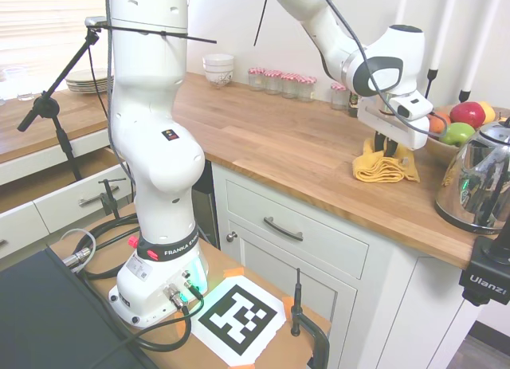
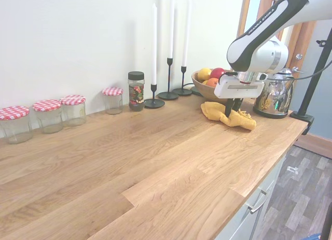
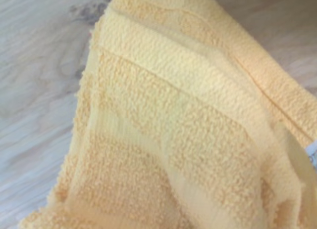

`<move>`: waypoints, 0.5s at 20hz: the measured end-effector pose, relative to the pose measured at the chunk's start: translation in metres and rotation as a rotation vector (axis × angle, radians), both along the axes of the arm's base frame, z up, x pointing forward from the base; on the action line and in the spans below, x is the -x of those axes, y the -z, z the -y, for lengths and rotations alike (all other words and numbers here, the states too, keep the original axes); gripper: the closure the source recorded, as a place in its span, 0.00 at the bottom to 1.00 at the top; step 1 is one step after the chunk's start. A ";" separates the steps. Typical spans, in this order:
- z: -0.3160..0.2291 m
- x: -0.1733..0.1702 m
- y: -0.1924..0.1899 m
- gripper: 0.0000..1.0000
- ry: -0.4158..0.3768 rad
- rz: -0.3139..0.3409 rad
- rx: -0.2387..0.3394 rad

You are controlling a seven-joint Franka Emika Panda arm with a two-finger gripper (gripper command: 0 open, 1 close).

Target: Wipe the counter

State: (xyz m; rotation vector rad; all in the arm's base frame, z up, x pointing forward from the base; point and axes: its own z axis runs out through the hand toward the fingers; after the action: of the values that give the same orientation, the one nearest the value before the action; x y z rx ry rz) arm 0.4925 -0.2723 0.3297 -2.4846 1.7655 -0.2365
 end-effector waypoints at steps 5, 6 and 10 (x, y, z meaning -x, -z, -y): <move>0.000 0.000 0.000 1.00 -0.003 0.001 -0.002; -0.001 -0.001 0.000 1.00 -0.005 0.001 -0.002; -0.022 -0.012 0.000 1.00 -0.048 0.004 0.001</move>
State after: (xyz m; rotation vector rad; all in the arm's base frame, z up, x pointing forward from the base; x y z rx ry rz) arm 0.5047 -0.2500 0.3298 -2.5216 1.7021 -0.2391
